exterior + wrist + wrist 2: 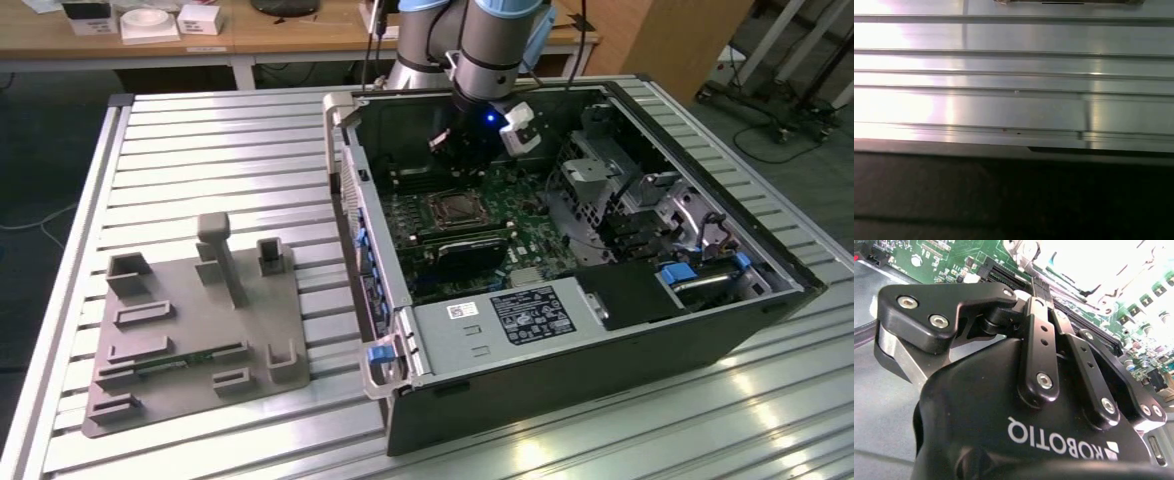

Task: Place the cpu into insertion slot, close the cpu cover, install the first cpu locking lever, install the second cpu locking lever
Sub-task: 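Install the first cpu locking lever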

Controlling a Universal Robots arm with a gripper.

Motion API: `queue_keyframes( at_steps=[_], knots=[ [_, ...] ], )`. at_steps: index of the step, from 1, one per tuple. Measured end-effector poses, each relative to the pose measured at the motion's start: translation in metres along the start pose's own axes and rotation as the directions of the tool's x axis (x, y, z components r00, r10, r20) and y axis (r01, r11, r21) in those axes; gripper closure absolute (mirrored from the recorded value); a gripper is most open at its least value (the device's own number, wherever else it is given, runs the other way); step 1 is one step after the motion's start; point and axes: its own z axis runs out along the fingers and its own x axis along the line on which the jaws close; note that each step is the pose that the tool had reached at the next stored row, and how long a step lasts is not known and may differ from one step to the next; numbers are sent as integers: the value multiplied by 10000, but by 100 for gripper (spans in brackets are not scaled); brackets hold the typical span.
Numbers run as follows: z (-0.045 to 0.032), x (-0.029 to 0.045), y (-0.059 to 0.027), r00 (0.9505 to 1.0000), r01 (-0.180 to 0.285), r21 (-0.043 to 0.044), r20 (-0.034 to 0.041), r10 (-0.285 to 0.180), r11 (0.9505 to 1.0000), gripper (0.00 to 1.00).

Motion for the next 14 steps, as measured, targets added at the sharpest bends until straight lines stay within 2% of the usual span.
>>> queue_keyframes(
  at_steps=[5,14],
  knots=[
    [3,0,-2,10000,1,78,-6,-1,10000,90],
    [17,-2,-9,10000,0,89,-5,0,10000,90]
  ],
)
